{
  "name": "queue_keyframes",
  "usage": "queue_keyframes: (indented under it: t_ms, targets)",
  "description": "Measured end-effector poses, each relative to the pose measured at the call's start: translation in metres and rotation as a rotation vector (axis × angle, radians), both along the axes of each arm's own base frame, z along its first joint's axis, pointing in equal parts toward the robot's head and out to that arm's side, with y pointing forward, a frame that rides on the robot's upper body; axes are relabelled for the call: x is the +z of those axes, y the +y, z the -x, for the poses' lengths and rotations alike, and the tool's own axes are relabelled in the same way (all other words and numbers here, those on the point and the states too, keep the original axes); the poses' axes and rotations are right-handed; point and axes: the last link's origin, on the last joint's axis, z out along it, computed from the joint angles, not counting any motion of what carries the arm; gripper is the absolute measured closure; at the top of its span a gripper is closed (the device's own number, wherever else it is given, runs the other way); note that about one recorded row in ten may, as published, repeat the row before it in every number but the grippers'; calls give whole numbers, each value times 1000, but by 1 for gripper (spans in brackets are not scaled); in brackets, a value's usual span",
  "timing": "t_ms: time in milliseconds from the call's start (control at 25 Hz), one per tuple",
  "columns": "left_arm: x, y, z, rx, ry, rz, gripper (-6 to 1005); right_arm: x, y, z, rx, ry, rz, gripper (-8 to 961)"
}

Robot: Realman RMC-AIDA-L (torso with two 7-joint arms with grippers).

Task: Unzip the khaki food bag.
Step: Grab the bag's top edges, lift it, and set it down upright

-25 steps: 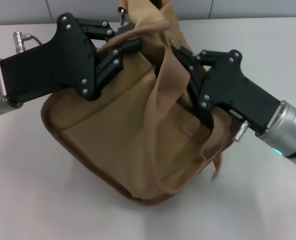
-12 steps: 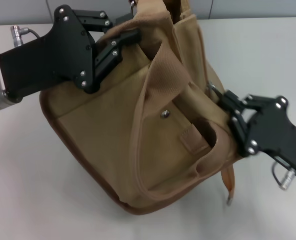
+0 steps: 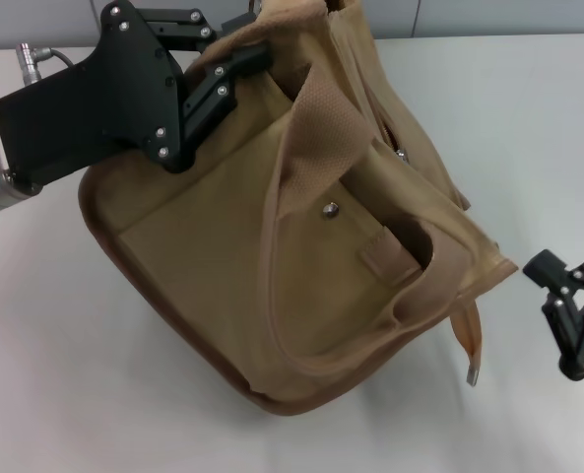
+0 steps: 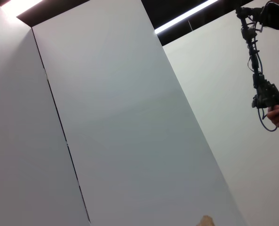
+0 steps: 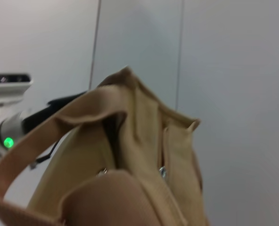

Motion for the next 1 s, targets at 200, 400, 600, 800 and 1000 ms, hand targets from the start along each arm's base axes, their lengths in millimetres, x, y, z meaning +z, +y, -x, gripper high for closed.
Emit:
queue_keyframes:
  t_ms: [200,400,600,800,1000]
  targets:
    - [-2,-1,-1,-6,4,10,909,14,10,6,-16,108,-64,924]
    - [-4,-2,-1,-9,10,17,908,20,35,23,26,187,-124,874]
    - [-4,-2,0,-7,10,18,908,11,56,41,108,162,-51,667]
    - [-5,-2,-1,-9,9,20,908,-5,67,51,155,94,43,665]
    - [-5,-2,-2,-12,10,23,909,-15,69,52,169,41,89,663]
